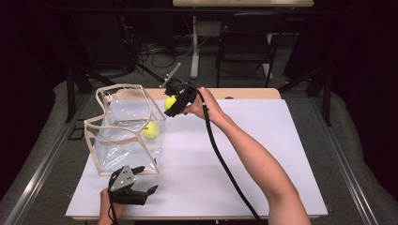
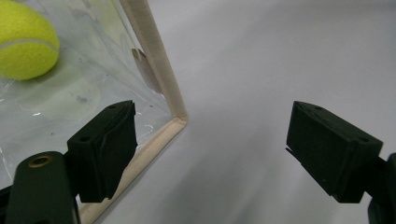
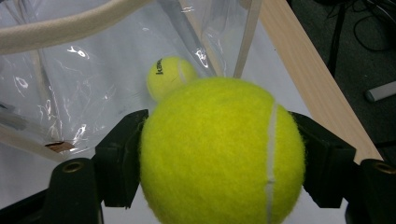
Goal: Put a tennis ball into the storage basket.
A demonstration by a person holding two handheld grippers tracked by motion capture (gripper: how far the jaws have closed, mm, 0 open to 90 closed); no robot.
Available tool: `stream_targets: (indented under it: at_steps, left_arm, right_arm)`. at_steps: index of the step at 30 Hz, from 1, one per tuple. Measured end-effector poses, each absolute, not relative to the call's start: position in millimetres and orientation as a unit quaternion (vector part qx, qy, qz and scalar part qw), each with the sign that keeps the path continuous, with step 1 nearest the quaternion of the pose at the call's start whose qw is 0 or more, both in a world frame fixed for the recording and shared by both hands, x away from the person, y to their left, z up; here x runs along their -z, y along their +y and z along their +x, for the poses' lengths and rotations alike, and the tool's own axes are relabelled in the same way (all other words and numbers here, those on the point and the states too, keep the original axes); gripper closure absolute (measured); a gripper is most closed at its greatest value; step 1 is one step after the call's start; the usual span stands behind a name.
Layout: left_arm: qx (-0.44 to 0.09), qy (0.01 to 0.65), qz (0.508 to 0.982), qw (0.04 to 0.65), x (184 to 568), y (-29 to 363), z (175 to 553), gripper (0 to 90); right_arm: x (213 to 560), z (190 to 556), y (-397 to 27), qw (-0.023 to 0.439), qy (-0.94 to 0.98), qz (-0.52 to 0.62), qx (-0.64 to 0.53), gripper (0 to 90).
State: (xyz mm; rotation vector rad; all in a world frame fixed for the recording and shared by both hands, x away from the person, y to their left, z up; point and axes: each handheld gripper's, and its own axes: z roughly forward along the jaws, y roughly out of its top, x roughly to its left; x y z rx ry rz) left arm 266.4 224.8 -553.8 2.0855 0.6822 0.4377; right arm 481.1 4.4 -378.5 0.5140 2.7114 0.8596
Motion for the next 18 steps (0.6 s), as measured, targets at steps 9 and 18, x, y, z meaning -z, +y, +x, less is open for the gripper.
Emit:
stream_targets:
  at_steps: [9,18]
  left_arm:
    - [-0.178,0.274,0.837,0.439,554,225,266,16.1]
    - [-0.177,0.274,0.837,0.439,554,224,265,16.2]
  right_arm:
    - [370,483,2,0.131,0.927,0.182,-0.302,26.2]
    - [359,484,7,0.138,0.924,0.183,-0.306,26.2]
